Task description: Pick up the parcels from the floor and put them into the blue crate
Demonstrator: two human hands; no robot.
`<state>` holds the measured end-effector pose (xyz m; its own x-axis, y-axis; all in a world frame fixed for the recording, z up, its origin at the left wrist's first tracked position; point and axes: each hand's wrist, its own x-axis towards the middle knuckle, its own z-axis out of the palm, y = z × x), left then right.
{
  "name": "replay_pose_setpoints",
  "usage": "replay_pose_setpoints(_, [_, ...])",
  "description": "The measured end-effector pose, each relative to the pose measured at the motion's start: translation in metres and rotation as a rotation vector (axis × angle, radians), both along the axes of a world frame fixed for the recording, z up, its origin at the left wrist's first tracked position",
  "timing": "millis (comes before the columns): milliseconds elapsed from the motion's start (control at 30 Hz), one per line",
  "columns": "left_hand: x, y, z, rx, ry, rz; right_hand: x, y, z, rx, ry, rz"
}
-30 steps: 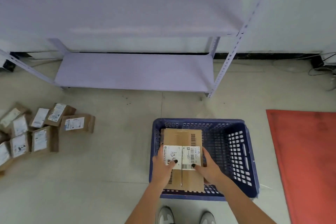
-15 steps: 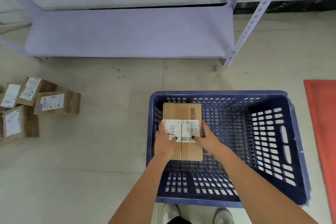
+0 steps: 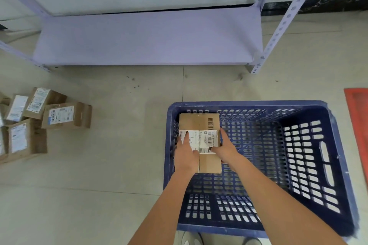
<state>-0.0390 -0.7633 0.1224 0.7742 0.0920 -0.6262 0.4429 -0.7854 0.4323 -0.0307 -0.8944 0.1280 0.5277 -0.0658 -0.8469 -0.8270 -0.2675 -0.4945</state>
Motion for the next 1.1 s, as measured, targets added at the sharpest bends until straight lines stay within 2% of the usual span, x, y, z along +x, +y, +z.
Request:
replay_pose_setpoints(100, [0.001,-0.004,0.001,0.032,-0.003,-0.007,0.000,0.001,-0.001,-0.009,-0.009,0.000])
replay_pose_setpoints(233, [0.007,-0.006,0.011,-0.008,-0.007,0.142,-0.001,0.001,0.005,-0.020,0.008,-0.008])
replay_pose_setpoints(400, [0.005,-0.001,0.060,-0.062,0.009,0.205,-0.008,-0.005,0.054,-0.041,0.031,0.056])
replay_pose_setpoints(533, [0.000,0.001,0.142,-0.176,0.037,0.254,-0.014,-0.006,0.129,-0.050,0.046,0.091])
replay_pose_setpoints(800, [-0.021,0.019,0.345,-0.334,0.114,0.347,-0.033,0.015,0.329,0.003,-0.035,-0.032])
replay_pose_setpoints(967, [-0.050,0.032,0.475,-0.428,0.023,0.432,-0.053,0.035,0.448,0.057,-0.150,-0.051])
replay_pose_setpoints(1100, [-0.085,0.054,0.527,-0.460,-0.020,0.460,-0.081,0.050,0.506,0.018,-0.193,0.060])
